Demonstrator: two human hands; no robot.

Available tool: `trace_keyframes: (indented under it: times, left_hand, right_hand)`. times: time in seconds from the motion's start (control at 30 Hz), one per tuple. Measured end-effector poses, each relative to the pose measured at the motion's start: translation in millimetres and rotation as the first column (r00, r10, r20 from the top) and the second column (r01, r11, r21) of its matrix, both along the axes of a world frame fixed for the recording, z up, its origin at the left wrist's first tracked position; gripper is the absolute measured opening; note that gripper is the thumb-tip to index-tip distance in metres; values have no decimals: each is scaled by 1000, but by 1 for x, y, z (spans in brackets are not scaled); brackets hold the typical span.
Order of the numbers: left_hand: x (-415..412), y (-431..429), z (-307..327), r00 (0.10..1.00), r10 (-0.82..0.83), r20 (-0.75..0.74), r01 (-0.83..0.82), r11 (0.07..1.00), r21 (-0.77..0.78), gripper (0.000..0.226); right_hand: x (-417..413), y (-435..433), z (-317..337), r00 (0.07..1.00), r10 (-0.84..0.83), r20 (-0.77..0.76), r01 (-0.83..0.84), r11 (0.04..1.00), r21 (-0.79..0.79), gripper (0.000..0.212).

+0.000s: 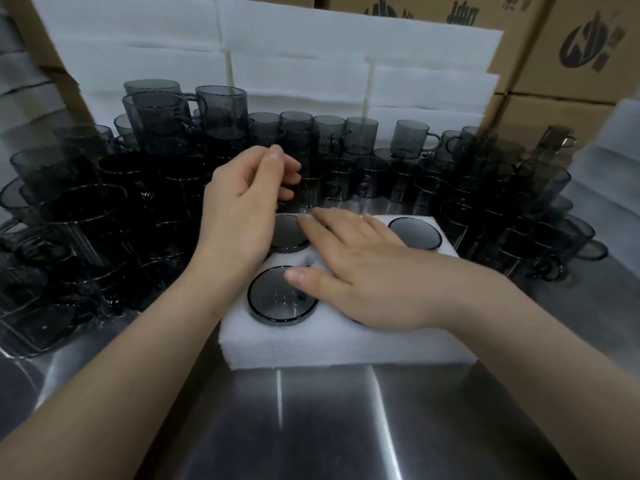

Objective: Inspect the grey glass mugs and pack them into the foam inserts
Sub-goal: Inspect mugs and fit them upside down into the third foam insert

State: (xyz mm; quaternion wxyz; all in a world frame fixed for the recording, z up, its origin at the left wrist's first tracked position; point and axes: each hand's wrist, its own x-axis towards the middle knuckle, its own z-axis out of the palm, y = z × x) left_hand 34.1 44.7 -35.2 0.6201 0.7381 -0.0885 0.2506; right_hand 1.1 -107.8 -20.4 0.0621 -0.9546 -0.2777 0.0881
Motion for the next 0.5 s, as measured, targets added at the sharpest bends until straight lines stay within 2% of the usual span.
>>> trace_keyframes:
  times: [0.2, 0.23, 0.3, 0.37, 0.43, 0.5]
  left_hand:
    - [-1, 1, -1, 1000, -4, -14, 4, 999, 33, 32]
    - [-1, 1, -1, 1000, -4, -17, 4, 999, 38, 31]
    - [-1, 0, -1, 1000, -3, -29, 4, 999, 42, 31]
    - [-1, 0, -1, 999, 0, -47, 2, 999, 48, 31]
    - [-2, -1, 0, 998, 2, -64, 2, 998, 70, 30]
    - [-3, -1, 0, 997, 7, -76, 3, 992, 129, 27]
  right_hand:
    - [2, 0, -3, 1000, -8, -14, 8, 1000, -18, 89]
    - [3, 1, -2, 1000, -8, 3, 8, 1000, -8, 87]
    - [11, 1, 1, 991, -33, 133, 23, 997, 76, 72]
    - [22, -3, 10, 938, -137, 317, 39, 955, 295, 42]
    - [35, -22, 22, 837, -342, 427, 123, 878, 462, 34]
    - [47, -49, 31, 733, -515, 445, 323, 839, 439, 27]
